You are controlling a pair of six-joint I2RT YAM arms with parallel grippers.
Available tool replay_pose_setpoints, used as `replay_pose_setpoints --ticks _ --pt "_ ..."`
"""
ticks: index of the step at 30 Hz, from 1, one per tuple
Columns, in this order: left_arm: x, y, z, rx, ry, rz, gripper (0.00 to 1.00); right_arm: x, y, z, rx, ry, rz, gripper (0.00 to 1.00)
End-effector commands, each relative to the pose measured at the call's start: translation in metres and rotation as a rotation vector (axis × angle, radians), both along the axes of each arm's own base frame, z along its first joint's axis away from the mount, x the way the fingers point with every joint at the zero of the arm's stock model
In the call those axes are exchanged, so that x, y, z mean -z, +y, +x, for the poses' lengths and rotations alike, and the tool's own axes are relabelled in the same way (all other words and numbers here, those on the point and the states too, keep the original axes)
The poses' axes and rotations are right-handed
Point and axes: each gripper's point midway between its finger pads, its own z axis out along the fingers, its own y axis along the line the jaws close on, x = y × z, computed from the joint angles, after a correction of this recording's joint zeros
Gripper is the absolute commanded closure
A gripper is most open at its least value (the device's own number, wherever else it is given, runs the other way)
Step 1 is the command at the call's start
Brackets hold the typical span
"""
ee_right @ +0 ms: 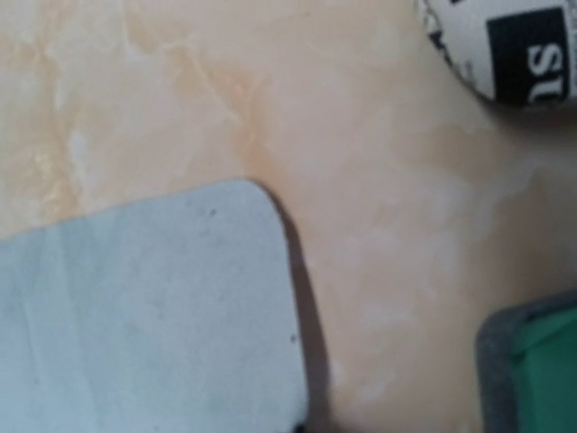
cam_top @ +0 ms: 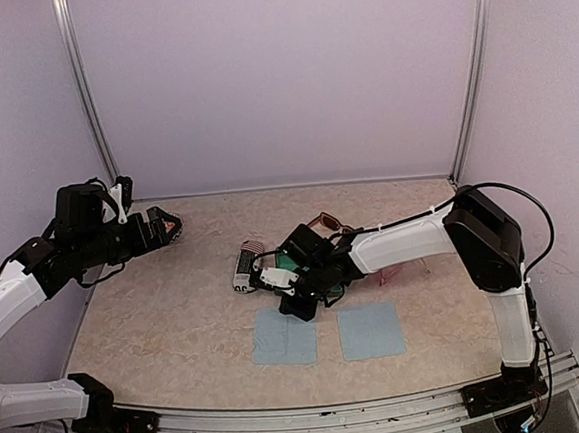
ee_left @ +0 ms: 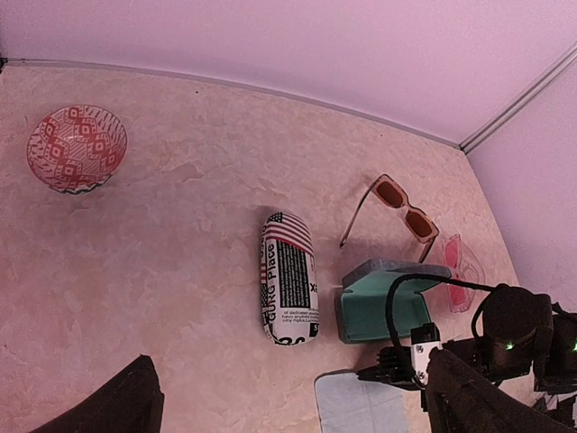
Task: Organize the sunglasses
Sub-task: Fold the glasses cleaning cloth at the center of the board.
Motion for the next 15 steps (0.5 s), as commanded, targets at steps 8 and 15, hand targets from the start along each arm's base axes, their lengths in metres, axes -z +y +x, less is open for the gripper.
replay_pose_setpoints --ticks 8,15 --pt "0.002 -0.002 0.000 0.011 -0.004 0.005 0.01 -0.031 0.004 -0.006 -0.009 -0.021 0.057 1.00" --pt "0.006 -0.004 0.001 0.017 0.002 0.003 0.01 -0.038 0.003 -0.021 -0.029 -0.002 0.091 1.00"
